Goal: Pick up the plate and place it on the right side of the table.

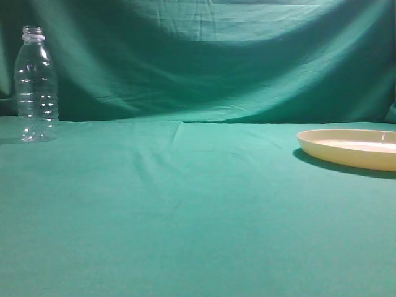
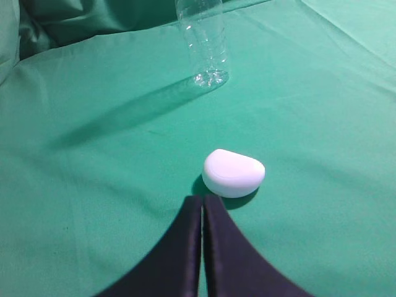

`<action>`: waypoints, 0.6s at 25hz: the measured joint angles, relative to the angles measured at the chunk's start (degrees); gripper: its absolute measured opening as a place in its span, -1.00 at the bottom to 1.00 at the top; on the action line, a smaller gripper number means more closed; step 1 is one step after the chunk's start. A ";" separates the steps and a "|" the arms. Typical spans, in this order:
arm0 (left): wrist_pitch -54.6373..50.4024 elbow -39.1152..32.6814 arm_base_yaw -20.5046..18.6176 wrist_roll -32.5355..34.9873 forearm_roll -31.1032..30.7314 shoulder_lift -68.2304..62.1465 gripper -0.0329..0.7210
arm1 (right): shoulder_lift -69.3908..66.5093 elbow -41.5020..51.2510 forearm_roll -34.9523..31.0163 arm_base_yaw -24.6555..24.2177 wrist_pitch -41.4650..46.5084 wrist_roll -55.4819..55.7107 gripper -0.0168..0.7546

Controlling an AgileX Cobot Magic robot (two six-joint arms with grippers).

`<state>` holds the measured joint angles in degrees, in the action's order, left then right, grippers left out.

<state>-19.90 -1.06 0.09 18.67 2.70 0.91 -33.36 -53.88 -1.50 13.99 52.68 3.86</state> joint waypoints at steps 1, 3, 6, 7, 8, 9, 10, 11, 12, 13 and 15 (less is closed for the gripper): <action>0.00 0.00 0.00 0.00 0.00 0.00 -0.91 | 2.74 1.46 0.00 0.00 -0.27 -0.11 -0.96; 0.00 0.00 0.00 0.00 0.00 0.00 -0.91 | 7.50 3.68 -0.04 0.00 -0.64 -0.11 -0.96; 0.00 0.00 0.00 0.00 0.00 0.00 -0.91 | 13.36 5.12 -0.59 0.00 1.35 -0.11 -0.96; 0.00 0.00 0.00 0.00 0.00 0.00 -0.91 | 14.94 5.21 -0.71 0.00 2.80 -0.11 -0.96; 0.00 0.00 0.00 0.00 0.00 0.00 -0.91 | 16.26 5.21 -0.71 0.00 3.73 -0.11 -0.96; 0.00 0.00 0.00 0.00 0.00 0.00 -0.91 | 17.20 5.21 -0.71 0.00 4.46 -0.11 -0.96; 0.00 0.00 0.00 0.00 0.00 0.00 -0.91 | 18.11 5.25 -0.60 0.00 5.04 -0.11 -0.96; 0.00 0.00 0.00 0.00 0.00 0.00 -0.91 | 18.59 5.34 -0.46 0.00 5.32 -0.11 -0.96; 0.00 0.00 0.00 0.00 0.00 0.00 -0.91 | 18.59 5.34 -0.46 0.00 5.32 -0.11 -0.96; 0.00 0.00 0.00 0.00 0.00 0.00 -0.91 | 19.09 5.34 0.26 0.00 5.70 -0.11 -0.96; 0.00 0.00 0.00 0.00 0.00 0.00 -0.91 | 19.09 5.64 1.40 0.00 5.70 -0.33 -0.96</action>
<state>-19.90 -1.06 0.09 18.67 2.70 0.91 -14.27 -48.24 -0.09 13.99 58.38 3.53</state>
